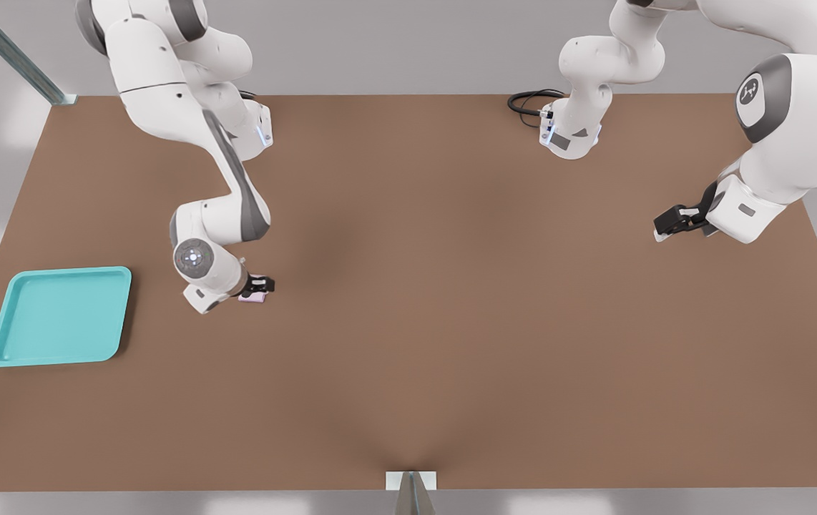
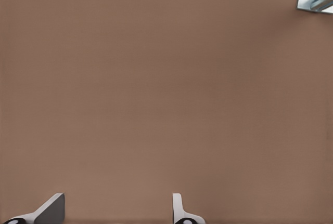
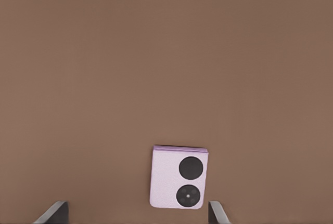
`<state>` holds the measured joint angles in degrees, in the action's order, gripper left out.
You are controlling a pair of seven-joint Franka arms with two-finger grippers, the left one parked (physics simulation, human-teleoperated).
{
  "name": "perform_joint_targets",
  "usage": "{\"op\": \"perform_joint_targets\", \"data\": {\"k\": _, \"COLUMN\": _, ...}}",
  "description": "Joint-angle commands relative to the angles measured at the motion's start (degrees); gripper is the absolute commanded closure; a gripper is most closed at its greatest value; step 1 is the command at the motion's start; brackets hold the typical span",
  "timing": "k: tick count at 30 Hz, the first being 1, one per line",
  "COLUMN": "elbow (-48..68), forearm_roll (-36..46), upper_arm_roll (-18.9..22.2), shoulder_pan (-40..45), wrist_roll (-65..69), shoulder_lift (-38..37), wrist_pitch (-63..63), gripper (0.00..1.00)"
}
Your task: Keep left arm still and place phone on the tray with right arm
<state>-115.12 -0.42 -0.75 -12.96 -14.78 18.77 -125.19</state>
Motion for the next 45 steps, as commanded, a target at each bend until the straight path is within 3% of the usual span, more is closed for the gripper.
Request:
{"op": "perform_joint_targets", "data": {"k": 1, "elbow": -1.0, "forearm_roll": 0.2, "upper_arm_roll": 0.0, "shoulder_pan": 0.0, "wrist_roll": -15.0, "shoulder_lift": 0.1, "wrist_pitch": -4.7, "gripper": 0.0}}
{"op": "perform_joint_targets", "data": {"k": 45, "elbow": -8.1, "forearm_roll": 0.1, "upper_arm_roll": -2.0, "shoulder_pan": 6.1, "wrist_roll": 3.2, "shoulder_lift": 8.9, "wrist_pitch": -15.2, "gripper": 0.0}}
